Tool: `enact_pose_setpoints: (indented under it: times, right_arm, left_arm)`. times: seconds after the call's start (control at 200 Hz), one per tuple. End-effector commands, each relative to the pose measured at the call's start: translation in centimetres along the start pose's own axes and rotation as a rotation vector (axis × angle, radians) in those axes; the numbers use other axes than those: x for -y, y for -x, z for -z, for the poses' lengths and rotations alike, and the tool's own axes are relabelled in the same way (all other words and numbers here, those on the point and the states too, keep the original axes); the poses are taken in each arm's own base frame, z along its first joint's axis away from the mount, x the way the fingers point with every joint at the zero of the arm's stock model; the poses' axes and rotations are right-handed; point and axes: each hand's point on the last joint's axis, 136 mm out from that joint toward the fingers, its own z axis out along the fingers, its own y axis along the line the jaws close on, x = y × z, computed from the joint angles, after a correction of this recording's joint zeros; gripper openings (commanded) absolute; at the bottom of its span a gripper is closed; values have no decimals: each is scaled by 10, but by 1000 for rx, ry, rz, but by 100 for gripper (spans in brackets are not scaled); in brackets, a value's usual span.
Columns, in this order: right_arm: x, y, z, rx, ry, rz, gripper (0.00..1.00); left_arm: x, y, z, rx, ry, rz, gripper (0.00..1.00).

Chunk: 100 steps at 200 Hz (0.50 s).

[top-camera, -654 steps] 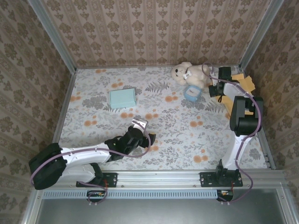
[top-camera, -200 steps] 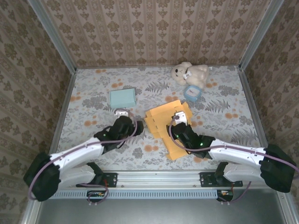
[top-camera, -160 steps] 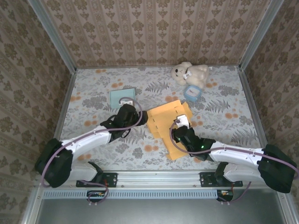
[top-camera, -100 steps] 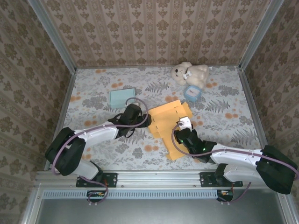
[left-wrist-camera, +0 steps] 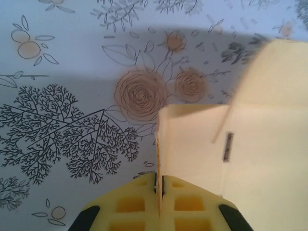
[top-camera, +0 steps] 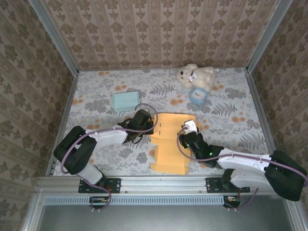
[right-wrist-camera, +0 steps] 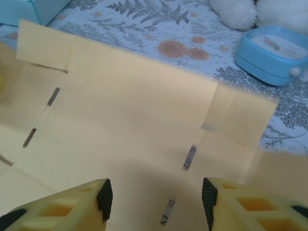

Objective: Fold the paper box

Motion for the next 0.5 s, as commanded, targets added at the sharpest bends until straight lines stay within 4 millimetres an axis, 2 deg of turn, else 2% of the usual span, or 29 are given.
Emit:
enact_pose_setpoints:
  times: [0.0,0.085,0.235,0.39,0.495]
  right_arm:
    - [-7,35,8,45,43,-21,60]
    - [-1,54,9,50,22,-12,66]
    - [5,99,12,42,60,14,65]
    - [-16,151,28,61,236,213,61]
    - [-37,162,40,54,378,510,54]
  left_arm:
    - [9,32,22,116,-10,-75,0]
    - [9,43,38,201,-22,-156,0]
    - [5,68,74,425,-16,-287,0]
    - [2,77,111,613,-29,-415,0]
    - [-4,73,126,682,-39,-447,0]
